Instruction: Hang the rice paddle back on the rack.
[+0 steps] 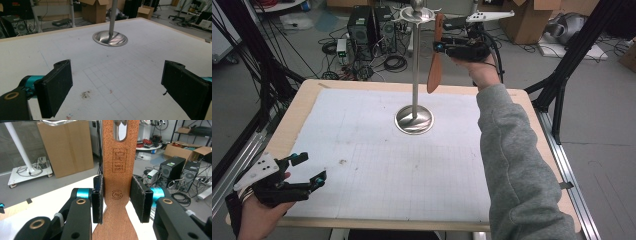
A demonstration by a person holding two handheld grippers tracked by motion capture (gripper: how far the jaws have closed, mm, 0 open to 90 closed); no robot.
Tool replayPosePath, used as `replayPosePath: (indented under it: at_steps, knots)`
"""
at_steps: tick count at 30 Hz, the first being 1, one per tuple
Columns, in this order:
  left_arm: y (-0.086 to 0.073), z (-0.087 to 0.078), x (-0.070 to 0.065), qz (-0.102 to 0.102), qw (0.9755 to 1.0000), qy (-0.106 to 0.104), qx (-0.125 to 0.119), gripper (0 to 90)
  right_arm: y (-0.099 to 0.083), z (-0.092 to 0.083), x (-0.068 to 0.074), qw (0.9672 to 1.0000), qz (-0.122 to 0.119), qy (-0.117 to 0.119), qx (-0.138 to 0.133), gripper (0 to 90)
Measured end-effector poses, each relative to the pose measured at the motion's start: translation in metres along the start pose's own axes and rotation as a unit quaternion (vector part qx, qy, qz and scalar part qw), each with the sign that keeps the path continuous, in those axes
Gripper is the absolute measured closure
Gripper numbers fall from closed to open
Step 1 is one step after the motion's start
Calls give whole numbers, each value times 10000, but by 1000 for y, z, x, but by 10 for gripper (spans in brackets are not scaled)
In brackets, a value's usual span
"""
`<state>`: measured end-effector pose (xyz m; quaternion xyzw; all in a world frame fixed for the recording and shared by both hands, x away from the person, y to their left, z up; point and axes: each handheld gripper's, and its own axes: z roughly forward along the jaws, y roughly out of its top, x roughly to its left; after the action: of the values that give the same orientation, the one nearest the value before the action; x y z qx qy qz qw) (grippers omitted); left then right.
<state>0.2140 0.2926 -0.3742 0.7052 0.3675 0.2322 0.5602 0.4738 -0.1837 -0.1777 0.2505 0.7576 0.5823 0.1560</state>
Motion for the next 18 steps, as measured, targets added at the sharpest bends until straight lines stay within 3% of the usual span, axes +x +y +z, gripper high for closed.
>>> replayPosePath:
  at_steps: [18]
  knots:
    - [-1,0,0,-25,10000,-16,26,105,-2,6,4,9999,-61,-96,29,637]
